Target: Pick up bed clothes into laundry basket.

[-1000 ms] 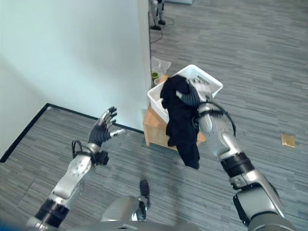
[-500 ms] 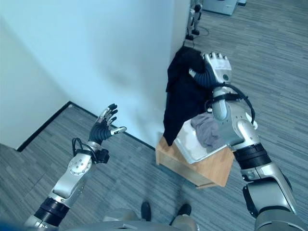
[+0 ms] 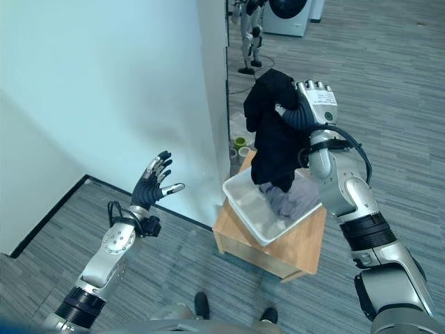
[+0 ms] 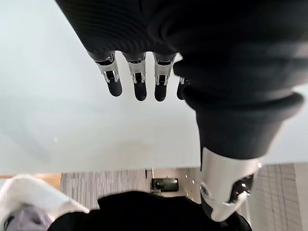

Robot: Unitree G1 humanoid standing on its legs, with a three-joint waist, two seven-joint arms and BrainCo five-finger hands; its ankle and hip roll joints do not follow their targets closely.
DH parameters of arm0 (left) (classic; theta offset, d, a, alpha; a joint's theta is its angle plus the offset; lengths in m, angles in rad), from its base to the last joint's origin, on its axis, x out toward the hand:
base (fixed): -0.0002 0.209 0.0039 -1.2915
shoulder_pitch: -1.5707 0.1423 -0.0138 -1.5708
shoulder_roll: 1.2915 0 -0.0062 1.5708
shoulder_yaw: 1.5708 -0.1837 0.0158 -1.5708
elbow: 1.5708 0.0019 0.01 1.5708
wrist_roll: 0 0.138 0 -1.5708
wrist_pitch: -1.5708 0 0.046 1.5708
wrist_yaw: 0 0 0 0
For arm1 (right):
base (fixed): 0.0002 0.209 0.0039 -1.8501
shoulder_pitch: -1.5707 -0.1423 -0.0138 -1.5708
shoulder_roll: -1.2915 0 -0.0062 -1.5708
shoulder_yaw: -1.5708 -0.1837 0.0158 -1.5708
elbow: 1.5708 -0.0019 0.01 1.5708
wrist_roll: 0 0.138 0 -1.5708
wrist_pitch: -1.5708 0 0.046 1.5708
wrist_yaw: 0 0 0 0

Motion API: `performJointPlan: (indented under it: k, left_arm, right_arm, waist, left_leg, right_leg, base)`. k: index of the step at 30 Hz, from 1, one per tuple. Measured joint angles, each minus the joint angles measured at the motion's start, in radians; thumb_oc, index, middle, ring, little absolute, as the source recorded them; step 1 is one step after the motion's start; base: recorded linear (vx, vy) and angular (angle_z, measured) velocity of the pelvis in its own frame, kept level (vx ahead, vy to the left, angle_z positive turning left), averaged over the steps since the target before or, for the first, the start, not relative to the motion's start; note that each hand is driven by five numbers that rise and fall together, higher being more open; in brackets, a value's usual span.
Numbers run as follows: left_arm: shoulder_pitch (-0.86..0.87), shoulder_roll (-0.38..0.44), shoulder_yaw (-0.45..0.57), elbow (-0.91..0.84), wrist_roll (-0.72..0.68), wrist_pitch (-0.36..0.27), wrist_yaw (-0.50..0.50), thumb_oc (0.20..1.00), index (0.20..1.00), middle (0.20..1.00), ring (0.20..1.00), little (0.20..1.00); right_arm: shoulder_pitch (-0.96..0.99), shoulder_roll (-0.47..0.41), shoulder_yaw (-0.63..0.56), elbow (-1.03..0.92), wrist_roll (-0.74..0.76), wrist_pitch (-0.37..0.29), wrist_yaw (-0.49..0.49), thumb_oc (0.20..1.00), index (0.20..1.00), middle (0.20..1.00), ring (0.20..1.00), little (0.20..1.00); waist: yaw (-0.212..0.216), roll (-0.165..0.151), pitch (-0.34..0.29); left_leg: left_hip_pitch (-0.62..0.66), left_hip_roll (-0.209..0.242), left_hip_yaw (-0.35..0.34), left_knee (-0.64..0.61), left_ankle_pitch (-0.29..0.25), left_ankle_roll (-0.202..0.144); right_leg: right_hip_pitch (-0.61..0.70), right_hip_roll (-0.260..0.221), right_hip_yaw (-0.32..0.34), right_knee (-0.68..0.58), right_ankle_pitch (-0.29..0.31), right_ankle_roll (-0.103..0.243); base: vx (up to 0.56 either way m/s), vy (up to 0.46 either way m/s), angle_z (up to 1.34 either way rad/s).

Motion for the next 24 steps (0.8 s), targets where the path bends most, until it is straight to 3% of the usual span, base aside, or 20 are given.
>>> performJointPlan:
  k: [12,16,17,24]
  left_arm:
    - [-0.008,-0.01,-0.032,0.053,0.0,0.001,-0.001,1.0,1.0,1.0,1.0,1.0]
    - [-0.008,-0.011,-0.038,0.075,0.0,0.004,-0.001,1.0,1.0,1.0,1.0,1.0]
    - [-0.007,-0.01,-0.038,0.075,0.0,0.009,-0.001,1.0,1.0,1.0,1.0,1.0]
    - [-0.014,-0.01,-0.053,0.106,0.0,0.014,-0.002,1.0,1.0,1.0,1.0,1.0]
  right_arm:
    - [0.119,0.002,-0.013,0.025,0.0,0.004,0.0,0.2,0.2,0.2,0.2,0.2]
    - [0.193,0.004,-0.025,0.091,-0.001,0.017,-0.001,0.2,0.2,0.2,0.2,0.2]
    - [0.215,0.01,-0.026,0.096,-0.001,0.03,0.0,1.0,1.0,1.0,1.0,1.0]
    - [0.235,0.097,-0.049,0.119,0.001,0.031,-0.02,1.0,1.0,1.0,1.0,1.0]
  waist:
    - [-0.016,-0.007,0.001]
    - [-0.014,-0.028,0.004]
    - [-0.014,-0.035,0.008]
    - [-0.012,-0.061,0.042]
  left_leg:
    - [-0.012,0.003,0.017,0.0,-0.002,-0.003]
    - [-0.045,0.005,0.018,0.0,-0.001,-0.002]
    - [-0.054,0.004,0.02,0.0,0.0,-0.001]
    - [-0.119,0.01,0.022,0.0,0.01,-0.002]
  right_leg:
    - [-0.021,0.006,0.018,0.001,0.001,-0.003]
    - [-0.053,0.007,0.017,0.001,0.005,-0.006]
    - [-0.065,0.007,0.017,0.001,0.008,-0.006]
    - [-0.132,0.013,0.013,0.005,0.025,-0.02]
  base:
    - [0.01,-0.007,-0.06]
    - [-0.02,0.009,-0.01]
    - [-0.1,0.024,-0.03]
    - [-0.08,0.004,-0.02]
